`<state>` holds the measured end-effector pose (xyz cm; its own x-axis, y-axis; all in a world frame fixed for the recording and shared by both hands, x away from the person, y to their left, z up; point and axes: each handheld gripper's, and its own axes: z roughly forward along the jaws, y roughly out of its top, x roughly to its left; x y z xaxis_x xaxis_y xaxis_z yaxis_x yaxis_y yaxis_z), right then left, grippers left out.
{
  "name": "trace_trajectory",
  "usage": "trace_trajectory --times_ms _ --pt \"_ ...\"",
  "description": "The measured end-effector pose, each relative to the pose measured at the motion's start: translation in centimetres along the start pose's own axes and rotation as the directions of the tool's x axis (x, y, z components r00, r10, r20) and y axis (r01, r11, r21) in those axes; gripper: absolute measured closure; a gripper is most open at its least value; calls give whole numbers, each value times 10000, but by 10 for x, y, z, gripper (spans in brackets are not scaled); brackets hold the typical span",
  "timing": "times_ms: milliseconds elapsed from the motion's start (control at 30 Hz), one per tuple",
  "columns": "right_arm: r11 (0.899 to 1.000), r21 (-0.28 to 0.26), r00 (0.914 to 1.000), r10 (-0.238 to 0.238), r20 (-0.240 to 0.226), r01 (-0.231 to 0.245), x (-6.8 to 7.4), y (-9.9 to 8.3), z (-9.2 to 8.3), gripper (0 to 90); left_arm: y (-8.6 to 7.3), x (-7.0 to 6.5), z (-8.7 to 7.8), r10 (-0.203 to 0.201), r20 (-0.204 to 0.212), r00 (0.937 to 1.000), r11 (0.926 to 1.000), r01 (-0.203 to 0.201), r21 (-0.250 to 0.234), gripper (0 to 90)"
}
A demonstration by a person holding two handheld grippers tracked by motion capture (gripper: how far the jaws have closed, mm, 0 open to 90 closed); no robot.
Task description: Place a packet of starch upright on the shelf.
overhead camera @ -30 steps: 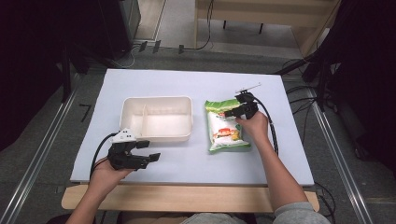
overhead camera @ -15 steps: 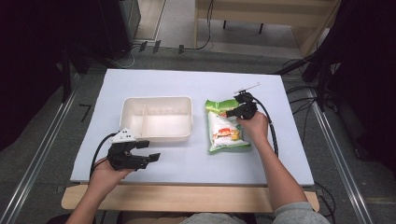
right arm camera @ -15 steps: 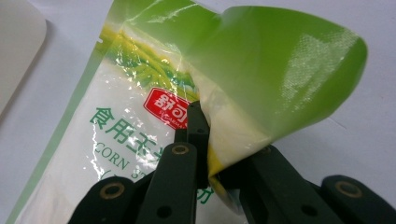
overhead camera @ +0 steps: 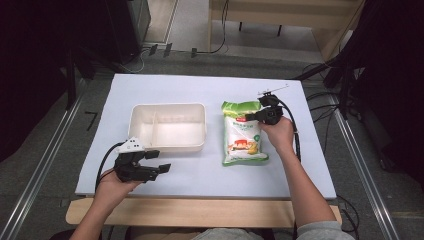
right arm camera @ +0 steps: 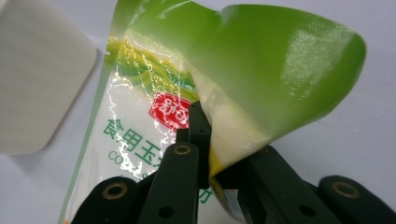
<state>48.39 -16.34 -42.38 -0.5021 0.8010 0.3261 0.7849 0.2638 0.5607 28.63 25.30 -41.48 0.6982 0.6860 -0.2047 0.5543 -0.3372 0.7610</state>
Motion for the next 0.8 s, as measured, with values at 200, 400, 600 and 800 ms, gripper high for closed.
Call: trace_trajectory --times_ms 200,400,600,800 --pt "9986 -453 9995 -277 -182 268 8 -5 -28 888 0 1 -2 -68 -9 10000 9999 68 -96 311" --pt "9958 -825 9984 -436 -372 404 17 -8 -44 889 0 0 -2 0 -62 10000 10000 0 -39 311" --pt "9918 -1140 9965 -646 -534 582 29 -14 -58 890 0 1 -3 -98 40 9999 9998 98 -187 311" --pt "9874 -1360 9929 -913 -768 803 42 -21 -78 892 1 1 -3 -105 20 9999 9997 106 -223 311"
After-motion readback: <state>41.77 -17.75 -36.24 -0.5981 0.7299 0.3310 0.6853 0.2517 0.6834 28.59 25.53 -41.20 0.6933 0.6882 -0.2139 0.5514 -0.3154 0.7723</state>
